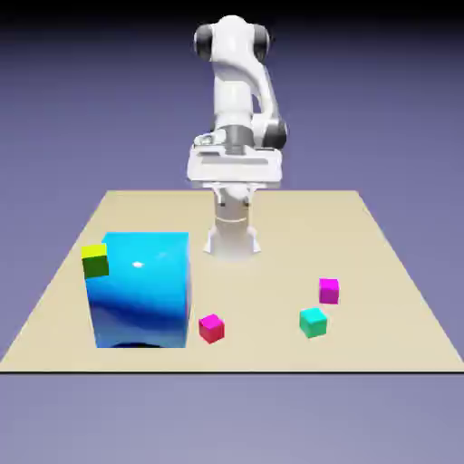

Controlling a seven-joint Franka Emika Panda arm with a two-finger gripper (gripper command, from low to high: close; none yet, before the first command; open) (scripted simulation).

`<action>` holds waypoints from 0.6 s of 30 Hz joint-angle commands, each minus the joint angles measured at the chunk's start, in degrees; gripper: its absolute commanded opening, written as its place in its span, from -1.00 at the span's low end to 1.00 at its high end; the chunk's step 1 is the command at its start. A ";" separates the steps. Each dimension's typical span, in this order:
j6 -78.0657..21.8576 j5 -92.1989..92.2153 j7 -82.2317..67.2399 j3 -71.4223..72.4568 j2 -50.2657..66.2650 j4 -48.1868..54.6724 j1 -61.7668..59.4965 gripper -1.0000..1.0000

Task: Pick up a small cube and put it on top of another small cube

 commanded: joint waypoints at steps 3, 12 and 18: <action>-2.33 0.28 7.48 5.47 5.44 0.52 0.93 0.00; -9.33 1.12 29.90 21.86 21.75 2.06 3.73 0.00; -14.00 1.68 44.86 32.79 32.62 3.09 5.60 0.00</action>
